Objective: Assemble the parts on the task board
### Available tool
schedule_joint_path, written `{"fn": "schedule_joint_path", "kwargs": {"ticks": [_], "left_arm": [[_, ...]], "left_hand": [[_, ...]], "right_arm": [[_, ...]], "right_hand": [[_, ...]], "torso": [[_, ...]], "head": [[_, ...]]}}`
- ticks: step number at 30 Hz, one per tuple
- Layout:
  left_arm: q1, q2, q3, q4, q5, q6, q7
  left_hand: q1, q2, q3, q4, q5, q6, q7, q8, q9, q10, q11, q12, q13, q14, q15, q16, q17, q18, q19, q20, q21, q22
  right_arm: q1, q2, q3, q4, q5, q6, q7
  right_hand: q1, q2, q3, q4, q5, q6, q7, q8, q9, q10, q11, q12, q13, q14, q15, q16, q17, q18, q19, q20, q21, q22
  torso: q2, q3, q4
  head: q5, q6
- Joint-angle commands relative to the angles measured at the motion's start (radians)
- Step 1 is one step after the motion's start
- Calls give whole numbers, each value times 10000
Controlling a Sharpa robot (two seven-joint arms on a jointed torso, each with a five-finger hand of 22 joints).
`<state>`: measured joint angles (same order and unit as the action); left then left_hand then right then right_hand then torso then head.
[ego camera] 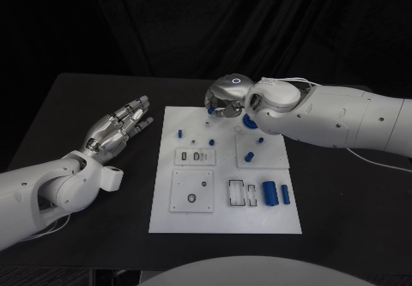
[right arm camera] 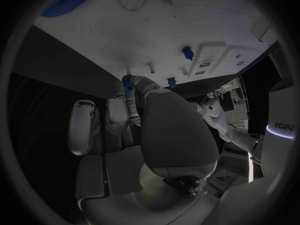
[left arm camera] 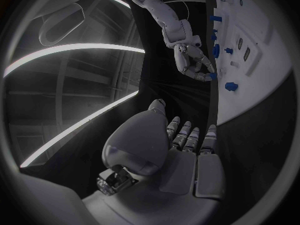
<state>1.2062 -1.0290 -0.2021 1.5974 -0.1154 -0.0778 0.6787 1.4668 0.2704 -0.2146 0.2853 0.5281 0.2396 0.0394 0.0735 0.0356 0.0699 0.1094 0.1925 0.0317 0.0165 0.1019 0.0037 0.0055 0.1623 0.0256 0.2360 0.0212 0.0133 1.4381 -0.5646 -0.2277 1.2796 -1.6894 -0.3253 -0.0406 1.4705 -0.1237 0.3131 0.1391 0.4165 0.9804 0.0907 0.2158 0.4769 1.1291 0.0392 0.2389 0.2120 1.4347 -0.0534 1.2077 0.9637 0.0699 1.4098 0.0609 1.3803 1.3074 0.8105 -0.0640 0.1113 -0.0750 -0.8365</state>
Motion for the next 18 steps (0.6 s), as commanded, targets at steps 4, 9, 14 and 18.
{"fn": "schedule_joint_path", "kwargs": {"ticks": [4,9,14,18], "left_arm": [[25,-4,4,29,-16,122,1662],[25,-15,3,45,-16,126,1651],[25,-32,3,61,-16,126,1645],[25,-41,2,75,-16,129,1638]], "left_hand": [[84,18,9,-33,61,2,44,-19,-5,-88,16,-67,-16,-46,30,26,-6,187,-31,28,3,-14],[84,18,9,-33,61,2,44,-19,-5,-88,16,-67,-16,-46,30,26,-6,187,-31,28,3,-14],[84,18,9,-33,61,2,44,-19,-5,-88,16,-67,-16,-46,30,26,-6,187,-31,28,3,-14],[94,17,12,-35,65,21,51,-15,-2,-91,23,-61,-15,-45,39,26,-5,188,-32,33,2,-14]], "right_arm": [[-50,-74,7,127,-71,-247,-181],[-55,-83,7,134,-71,-34,-268],[-57,-60,7,66,-71,111,-321],[-66,-10,7,14,-71,115,-304]], "right_hand": [[-3,38,12,-45,31,65,21,43,18,70,-9,-12,19,-5,-42,4,-33,-13,-33,-62,-28,222],[-13,24,11,-46,34,29,30,8,15,42,4,-45,16,-15,-37,-18,-61,-11,-41,-63,-42,212],[-28,17,15,-41,33,-5,40,-32,11,6,21,-86,12,-41,-26,-65,-125,-2,-70,-60,-79,176],[-29,17,18,-42,34,-10,40,-41,12,-5,25,-98,11,-52,-22,-84,-151,4,-85,-58,-97,156]], "torso": [[1,4,5],[2,-1,2],[3,-2,1],[2,-1,-13]], "head": [[2,-27],[-7,-40],[-3,-46],[7,-55]]}}
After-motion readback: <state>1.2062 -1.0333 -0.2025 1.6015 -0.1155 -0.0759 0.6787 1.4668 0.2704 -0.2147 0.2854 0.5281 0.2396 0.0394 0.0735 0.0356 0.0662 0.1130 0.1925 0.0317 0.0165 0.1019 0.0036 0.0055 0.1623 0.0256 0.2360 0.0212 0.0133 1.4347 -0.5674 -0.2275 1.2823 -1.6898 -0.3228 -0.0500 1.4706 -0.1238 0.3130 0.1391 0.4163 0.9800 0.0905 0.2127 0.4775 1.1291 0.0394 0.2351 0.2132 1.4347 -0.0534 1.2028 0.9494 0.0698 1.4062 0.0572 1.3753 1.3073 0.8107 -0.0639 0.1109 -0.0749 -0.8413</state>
